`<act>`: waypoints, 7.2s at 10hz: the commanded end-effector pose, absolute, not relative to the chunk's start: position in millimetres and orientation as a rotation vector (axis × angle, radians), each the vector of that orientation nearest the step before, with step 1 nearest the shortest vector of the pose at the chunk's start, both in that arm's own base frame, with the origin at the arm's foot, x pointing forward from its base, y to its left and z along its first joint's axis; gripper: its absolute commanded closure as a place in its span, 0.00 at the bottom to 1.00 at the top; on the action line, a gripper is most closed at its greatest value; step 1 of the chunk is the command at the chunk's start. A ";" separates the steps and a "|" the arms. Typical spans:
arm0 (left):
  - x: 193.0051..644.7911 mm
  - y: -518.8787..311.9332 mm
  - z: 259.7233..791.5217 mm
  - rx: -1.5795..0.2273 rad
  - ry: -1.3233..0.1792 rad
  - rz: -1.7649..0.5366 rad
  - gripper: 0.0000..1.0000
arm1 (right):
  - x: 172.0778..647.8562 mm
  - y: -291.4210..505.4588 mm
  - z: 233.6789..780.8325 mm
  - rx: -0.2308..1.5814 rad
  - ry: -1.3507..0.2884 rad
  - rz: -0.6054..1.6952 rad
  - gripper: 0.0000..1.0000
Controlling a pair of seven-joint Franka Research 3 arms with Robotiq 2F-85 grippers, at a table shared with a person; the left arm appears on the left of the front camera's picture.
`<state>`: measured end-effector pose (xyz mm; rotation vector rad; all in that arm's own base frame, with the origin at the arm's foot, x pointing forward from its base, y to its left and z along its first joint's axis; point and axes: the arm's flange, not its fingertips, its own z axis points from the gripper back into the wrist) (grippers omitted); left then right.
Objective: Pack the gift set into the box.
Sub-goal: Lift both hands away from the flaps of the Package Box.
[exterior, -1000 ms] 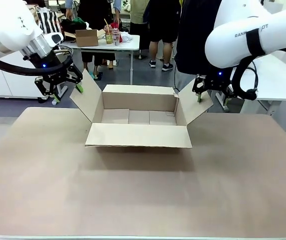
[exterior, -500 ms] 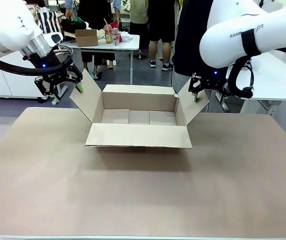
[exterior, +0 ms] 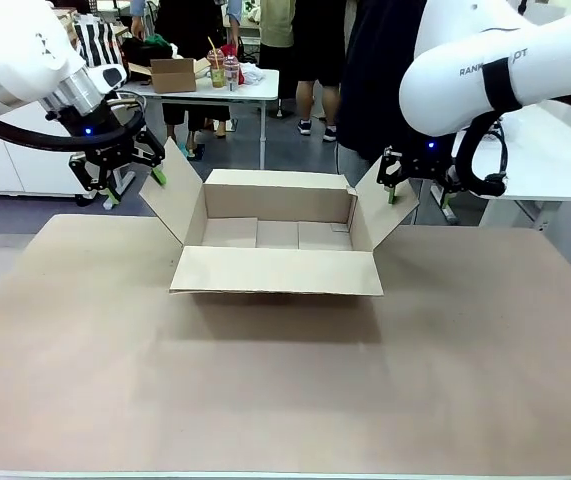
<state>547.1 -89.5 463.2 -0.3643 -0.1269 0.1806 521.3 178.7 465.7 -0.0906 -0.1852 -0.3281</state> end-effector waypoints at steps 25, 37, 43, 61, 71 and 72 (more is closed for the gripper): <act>546.4 -89.9 465.2 -0.350 -0.130 0.194 0.00 | 525.8 180.6 468.7 -0.115 -0.193 -0.349 0.00; 546.4 -89.9 465.2 -0.350 -0.130 0.194 0.00 | 525.8 180.6 468.7 -0.115 -0.193 -0.349 0.00; 546.4 -89.9 465.2 -0.350 -0.130 0.194 0.00 | 525.8 180.6 468.7 -0.115 -0.193 -0.349 0.00; 546.4 -89.9 465.2 -0.350 -0.130 0.194 0.00 | 525.8 180.6 468.7 -0.115 -0.193 -0.349 0.00; 546.4 -89.9 465.2 -0.350 -0.130 0.194 0.00 | 525.8 180.6 468.7 -0.115 -0.193 -0.349 0.00; 546.4 -89.9 465.2 -0.350 -0.130 0.194 0.00 | 525.8 180.6 468.7 -0.115 -0.193 -0.349 0.00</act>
